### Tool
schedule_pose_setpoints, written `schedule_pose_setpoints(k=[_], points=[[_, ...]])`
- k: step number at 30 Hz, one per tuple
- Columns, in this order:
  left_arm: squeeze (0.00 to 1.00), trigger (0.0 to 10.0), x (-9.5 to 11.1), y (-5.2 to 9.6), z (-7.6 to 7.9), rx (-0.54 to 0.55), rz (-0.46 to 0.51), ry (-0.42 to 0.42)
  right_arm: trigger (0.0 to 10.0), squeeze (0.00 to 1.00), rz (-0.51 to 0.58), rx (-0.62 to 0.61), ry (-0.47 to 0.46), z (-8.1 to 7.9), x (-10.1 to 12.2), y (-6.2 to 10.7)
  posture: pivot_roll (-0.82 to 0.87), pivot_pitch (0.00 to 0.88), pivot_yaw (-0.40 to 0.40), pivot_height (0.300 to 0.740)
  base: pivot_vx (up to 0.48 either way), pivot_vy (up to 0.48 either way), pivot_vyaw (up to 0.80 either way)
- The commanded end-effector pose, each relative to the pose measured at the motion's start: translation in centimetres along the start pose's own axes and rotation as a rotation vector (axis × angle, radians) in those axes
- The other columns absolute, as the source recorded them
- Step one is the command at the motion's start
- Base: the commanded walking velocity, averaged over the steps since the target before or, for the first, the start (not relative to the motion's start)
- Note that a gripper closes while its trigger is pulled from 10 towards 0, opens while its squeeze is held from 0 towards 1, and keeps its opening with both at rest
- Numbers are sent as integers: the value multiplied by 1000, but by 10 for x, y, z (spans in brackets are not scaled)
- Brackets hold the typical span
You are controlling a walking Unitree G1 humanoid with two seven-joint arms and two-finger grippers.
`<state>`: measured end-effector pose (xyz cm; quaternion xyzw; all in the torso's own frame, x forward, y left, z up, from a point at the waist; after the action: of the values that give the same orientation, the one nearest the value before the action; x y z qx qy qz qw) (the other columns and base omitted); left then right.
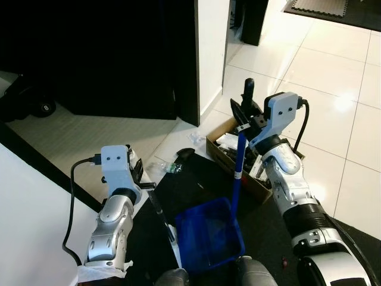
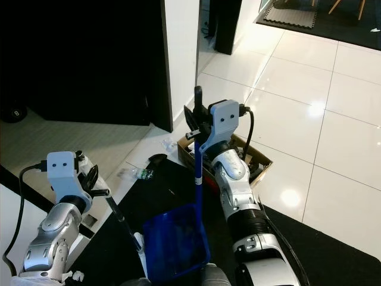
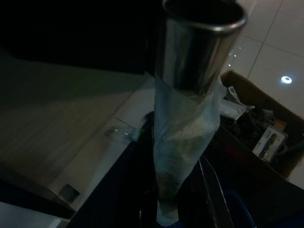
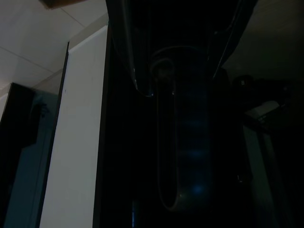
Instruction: Sweep floor
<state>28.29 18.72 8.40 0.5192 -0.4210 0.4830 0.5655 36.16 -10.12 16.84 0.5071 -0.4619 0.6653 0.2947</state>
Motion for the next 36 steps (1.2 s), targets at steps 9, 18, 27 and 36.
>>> schedule_pose_setpoints(k=[9,18,27,36], points=[[0,10000,9,-4,4,-3,38,-72,10000,0,-1,-9,-23,-2,1,3,61,92,45,740,0,0,0],[0,10000,9,-5,6,-6,39,-79,10000,0,-9,-1,-30,-6,-1,3,64,89,44,740,0,0,0],[0,10000,8,-5,8,-6,37,-85,10000,0,-16,-6,-28,-6,-1,3,63,90,44,740,0,0,0],[0,10000,8,-6,8,-9,38,-85,10000,0,-21,-3,-23,-6,-1,3,61,87,44,740,0,0,0]])
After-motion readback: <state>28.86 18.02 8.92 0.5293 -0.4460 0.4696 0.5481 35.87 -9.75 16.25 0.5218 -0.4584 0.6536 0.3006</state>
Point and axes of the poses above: a point about 5 cm out from each wrist's last joint towards the gripper, its own y axis pointing back from the gripper into the wrist, its own x axis along the axis of the wrist's last joint, z = x × y, the point moved 2 cm from there along -y, pointing out of the wrist towards the gripper, and after that the axes turned 2 degrees about y, right-handed, at the moved point
